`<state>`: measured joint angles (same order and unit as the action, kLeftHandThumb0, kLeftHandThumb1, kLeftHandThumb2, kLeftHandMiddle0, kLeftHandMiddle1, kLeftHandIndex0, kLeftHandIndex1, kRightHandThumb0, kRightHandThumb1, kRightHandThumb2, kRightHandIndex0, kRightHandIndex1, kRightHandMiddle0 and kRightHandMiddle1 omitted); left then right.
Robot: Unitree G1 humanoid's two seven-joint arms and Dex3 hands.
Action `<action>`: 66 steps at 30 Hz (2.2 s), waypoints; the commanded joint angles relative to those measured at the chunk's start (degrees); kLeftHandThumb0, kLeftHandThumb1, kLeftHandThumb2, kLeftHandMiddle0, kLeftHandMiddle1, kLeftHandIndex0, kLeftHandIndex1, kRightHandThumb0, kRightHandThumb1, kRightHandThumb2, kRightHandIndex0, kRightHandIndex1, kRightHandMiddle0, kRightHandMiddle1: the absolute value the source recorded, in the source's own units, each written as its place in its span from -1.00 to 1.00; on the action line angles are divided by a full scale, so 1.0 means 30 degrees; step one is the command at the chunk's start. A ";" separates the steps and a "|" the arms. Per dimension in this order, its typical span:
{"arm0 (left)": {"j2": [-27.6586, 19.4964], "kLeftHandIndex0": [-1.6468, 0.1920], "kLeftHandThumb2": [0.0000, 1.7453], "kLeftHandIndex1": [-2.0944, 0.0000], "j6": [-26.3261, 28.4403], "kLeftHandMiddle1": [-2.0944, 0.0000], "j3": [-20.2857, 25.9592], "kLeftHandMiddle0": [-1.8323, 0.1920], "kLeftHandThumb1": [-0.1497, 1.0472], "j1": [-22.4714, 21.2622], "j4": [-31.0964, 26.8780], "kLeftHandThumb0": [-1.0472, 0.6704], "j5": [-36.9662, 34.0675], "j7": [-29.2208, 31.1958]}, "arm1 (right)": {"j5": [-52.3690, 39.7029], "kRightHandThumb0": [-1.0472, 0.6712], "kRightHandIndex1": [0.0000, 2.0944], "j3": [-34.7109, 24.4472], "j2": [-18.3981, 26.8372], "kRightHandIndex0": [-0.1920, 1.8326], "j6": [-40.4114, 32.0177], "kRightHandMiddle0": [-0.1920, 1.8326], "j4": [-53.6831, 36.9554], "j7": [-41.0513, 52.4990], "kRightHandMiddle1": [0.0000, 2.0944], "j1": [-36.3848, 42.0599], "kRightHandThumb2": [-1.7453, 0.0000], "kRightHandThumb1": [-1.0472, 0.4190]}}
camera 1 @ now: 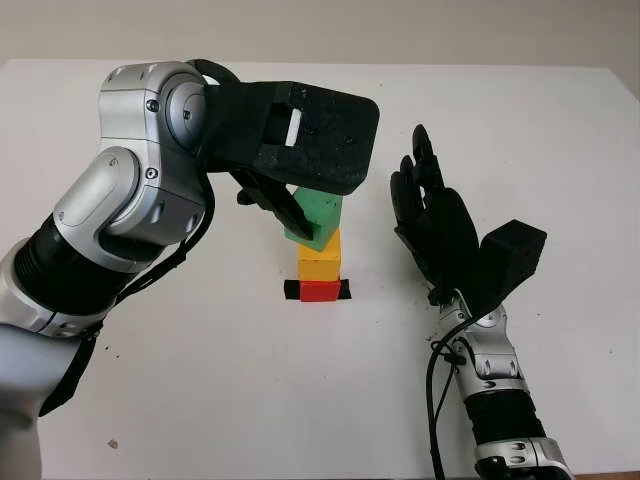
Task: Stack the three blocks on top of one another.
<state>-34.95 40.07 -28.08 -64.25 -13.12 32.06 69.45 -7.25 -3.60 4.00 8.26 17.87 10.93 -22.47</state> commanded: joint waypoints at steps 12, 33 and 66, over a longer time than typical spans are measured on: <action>0.0008 0.15 -0.84 -1.00 0.0307 -1.00 -0.0116 0.13 1.00 -0.0581 -0.0017 -0.07 -0.0072 0.0341 | 0.0056 -0.63 -1.00 -0.0035 -0.0038 -1.00 0.0444 -1.00 -0.0041 -0.0065 -0.97 0.0188 0.45 -1.00; -0.0498 0.80 -0.91 -0.78 -0.1558 -0.60 -0.0505 0.92 1.00 -0.0878 -0.0118 -0.23 0.0211 0.2011 | -0.0067 -0.66 -1.00 -0.0085 0.0022 -1.00 0.0190 -1.00 -0.0057 0.0051 -0.96 0.0175 0.46 -1.00; -0.0038 0.67 -0.94 -0.56 -0.3222 -0.62 0.0243 0.88 0.99 0.0302 0.0044 -0.25 0.0724 -0.0187 | -0.0270 -0.65 -1.00 0.0004 0.0048 -1.00 0.0013 -1.00 -0.0479 0.0109 -0.96 0.0515 0.48 -1.00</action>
<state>-35.44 30.13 -27.80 -64.00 -12.81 34.19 68.95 -8.25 -3.48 3.96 7.81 17.60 11.24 -21.33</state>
